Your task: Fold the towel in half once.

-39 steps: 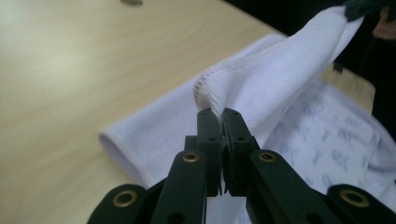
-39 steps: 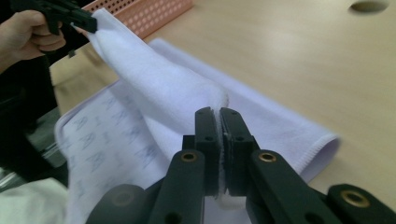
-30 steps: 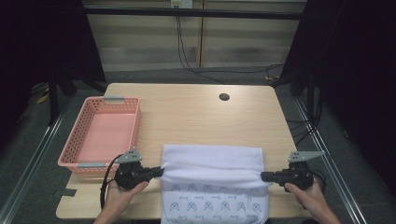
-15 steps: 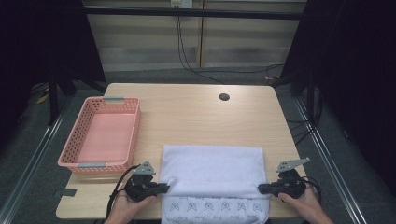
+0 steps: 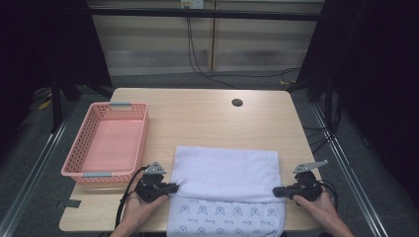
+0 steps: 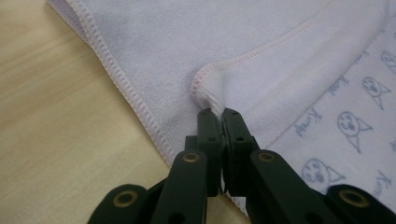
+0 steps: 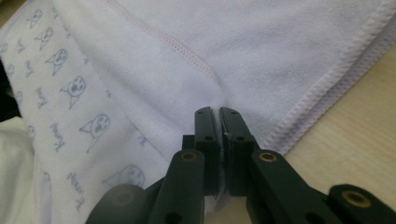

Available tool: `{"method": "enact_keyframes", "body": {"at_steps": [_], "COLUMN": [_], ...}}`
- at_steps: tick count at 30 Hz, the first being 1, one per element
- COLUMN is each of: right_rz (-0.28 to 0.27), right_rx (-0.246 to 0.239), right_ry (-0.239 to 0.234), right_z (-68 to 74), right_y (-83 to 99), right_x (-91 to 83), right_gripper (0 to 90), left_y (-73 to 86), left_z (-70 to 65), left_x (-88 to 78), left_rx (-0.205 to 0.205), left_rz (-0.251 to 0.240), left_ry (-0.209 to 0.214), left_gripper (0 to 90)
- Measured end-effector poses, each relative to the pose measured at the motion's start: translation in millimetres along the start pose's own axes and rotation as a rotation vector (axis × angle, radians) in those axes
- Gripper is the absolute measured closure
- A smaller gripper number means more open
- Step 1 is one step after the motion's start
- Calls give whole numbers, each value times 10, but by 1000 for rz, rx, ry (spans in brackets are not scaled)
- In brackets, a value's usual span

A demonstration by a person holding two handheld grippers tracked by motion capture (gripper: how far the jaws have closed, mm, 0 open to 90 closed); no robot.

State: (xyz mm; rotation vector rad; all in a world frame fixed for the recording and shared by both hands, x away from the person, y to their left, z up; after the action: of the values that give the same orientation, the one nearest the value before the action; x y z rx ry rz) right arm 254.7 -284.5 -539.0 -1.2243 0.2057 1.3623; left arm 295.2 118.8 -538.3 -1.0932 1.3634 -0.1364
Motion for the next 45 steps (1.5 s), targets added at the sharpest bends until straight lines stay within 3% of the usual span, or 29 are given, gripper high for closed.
{"method": "enact_keyframes", "body": {"at_steps": [1, 3, 5, 9, 16, 22, 27, 33, 36, 38, 40, 43, 45], "right_rz": [-4, -20, -26, -46, -73, -90, -89, -103, -109, -105, -104, -115, -118], "right_rx": [8, 6, 15, -10, 15, 15, 18, 24, 29, 26, 26, 37, 44], "right_ry": [5, 21, 26, 59, 96, 122, 135, 157, 162, 174, 183, 178, 184], "right_z": [-27, -66, -101, -176, -325, -479, -555, -682, -740, -757, -798, -884, -912], "right_y": [-32, -75, -110, -204, -360, -550, -657, -891, -974, -1005, -1066, -1175, -1224], "right_x": [10, 23, 30, 59, 96, 154, 190, 301, 334, 342, 363, 407, 427], "right_gripper": [872, 872, 872, 872, 872, 872, 872, 872, 872, 872, 871, 872, 872], "left_y": [-37, -60, -112, -163, -350, -464, -568, -708, -727, -751, -753, -817, -846], "left_z": [41, 60, 146, 199, 404, 548, 653, 864, 952, 1002, 1041, 1106, 1144], "left_x": [30, 51, 102, 140, 288, 363, 388, 484, 496, 518, 511, 558, 576], "left_rx": [-10, -9, -42, -41, -62, -61, -13, -58, -79, -123, -90, -114, -93], "left_rz": [-6, -10, -32, -32, -41, -33, 38, 30, 24, 1, 21, 5, 15], "left_ry": [-23, -21, -19, -30, -68, -91, -131, -176, -165, -147, -152, -176, -187], "left_gripper": [878, 878, 878, 878, 877, 877, 878, 878, 877, 877, 877, 877, 877]}}
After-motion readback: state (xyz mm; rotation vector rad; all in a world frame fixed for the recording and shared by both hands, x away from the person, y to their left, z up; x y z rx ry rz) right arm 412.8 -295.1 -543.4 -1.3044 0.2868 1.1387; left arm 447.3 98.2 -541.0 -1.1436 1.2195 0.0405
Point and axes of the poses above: each handheld gripper's, and its own axes: x roughly forward along the jaws, y roughly out of its underside, z roughly to its left, the point moved 6 cm from there along x, roughly forward along the jaws, and after that the axes turned 7 degrees about x, right-handed, at the moved point
